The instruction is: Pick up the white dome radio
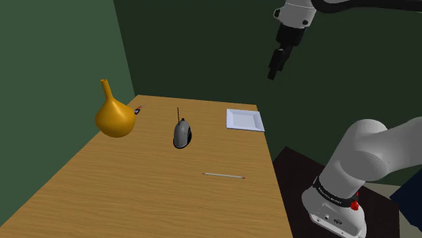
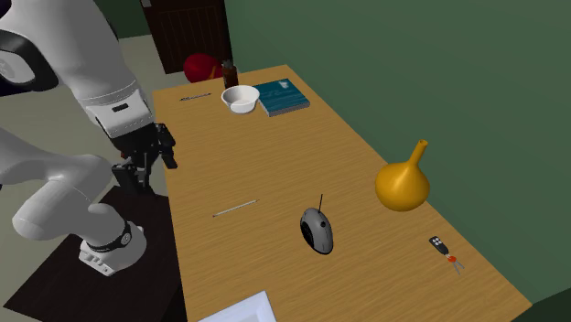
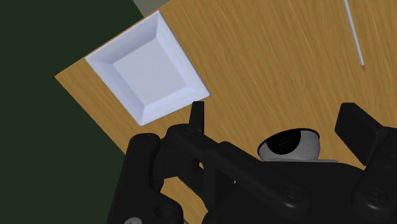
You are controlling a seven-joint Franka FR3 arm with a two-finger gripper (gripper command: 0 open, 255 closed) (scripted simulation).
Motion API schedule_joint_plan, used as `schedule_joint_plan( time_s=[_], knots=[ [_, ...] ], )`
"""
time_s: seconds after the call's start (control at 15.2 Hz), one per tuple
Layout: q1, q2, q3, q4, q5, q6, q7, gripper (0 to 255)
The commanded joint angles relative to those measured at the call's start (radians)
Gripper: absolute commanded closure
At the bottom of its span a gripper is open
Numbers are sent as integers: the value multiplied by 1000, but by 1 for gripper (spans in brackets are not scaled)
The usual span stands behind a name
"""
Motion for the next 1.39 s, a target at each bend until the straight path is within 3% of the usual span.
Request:
schedule_joint_plan(
  time_s=[0.0,0.4,0.79,1.06,1.32],
  knots=[
    [0,0,0,0,0,0,0,0],
    [-17,20,163,-130,24,213,244,0],
    [-69,134,347,-176,3,421,510,0],
    [-142,256,488,-156,-61,539,713,0],
    [-257,410,648,-94,-193,621,953,0]
  ],
)
